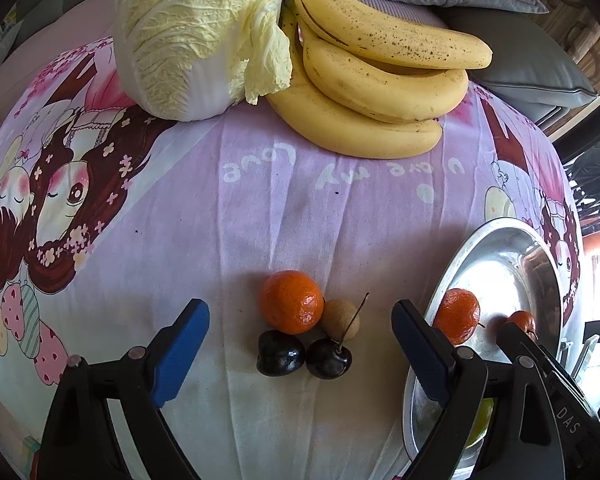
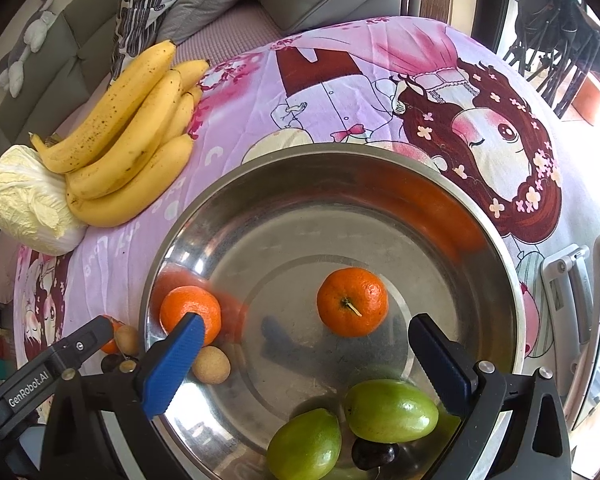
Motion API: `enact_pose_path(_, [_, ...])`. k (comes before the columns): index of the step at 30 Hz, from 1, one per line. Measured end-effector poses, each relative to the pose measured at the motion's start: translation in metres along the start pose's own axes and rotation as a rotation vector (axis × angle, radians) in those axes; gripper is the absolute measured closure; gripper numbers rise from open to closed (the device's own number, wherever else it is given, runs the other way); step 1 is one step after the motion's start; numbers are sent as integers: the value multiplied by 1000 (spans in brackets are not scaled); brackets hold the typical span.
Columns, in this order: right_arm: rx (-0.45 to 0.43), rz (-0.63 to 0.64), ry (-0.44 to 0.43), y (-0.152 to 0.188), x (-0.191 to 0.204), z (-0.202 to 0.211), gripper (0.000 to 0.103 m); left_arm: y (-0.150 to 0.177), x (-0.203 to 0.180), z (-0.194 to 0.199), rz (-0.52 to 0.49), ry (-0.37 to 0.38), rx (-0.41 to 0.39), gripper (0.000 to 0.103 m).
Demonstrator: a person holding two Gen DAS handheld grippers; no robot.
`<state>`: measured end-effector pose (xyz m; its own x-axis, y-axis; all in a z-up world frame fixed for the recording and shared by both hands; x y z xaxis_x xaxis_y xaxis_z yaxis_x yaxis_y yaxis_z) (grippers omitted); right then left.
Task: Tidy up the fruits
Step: 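Move both grippers back toward the remaining tangerine, kiwi and black cherries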
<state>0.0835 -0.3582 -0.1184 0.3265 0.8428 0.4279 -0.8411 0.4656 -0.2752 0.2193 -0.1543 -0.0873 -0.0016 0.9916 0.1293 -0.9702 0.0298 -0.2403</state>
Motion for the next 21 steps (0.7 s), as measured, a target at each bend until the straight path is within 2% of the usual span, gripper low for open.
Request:
enact_pose_path(14, [11, 61, 16, -1, 10, -6, 0, 8, 24, 3, 19, -15, 9, 10])
enact_pose_path(21, [16, 111, 24, -2, 23, -11, 0, 13, 57, 4, 76, -69, 18, 10])
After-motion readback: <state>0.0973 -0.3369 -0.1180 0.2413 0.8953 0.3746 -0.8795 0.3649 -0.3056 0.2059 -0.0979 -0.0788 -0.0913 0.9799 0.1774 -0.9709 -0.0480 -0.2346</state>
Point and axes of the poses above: each gripper's, at about its wrist camera, not at the fingertips, and z roughly against the way its jaws point, x to its left, y to its underside, the point moved 9 cm from there along -z, roughly the way its jaws point, and after that the axes turned 15 degrees about -y, right-handed, at the moved point
